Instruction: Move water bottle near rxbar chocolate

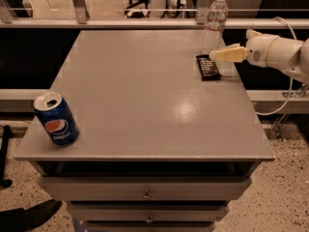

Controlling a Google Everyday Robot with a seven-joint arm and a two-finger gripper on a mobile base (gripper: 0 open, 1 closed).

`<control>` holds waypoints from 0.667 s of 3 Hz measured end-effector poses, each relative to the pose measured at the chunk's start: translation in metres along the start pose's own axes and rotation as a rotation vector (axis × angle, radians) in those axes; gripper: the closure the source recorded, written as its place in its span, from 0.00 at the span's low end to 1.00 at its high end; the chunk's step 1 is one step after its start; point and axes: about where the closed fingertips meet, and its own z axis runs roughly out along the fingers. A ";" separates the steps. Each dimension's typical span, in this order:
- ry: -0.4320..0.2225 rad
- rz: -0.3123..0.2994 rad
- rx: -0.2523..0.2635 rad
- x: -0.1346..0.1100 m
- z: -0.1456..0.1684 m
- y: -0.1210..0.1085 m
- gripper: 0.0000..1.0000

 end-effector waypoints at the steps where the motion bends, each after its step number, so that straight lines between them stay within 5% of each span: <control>1: -0.003 -0.078 -0.055 0.002 -0.052 -0.001 0.00; 2: 0.001 -0.124 -0.062 0.002 -0.109 -0.008 0.00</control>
Offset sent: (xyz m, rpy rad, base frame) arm -0.1370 -0.1298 0.0378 -0.1401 -0.0926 0.0860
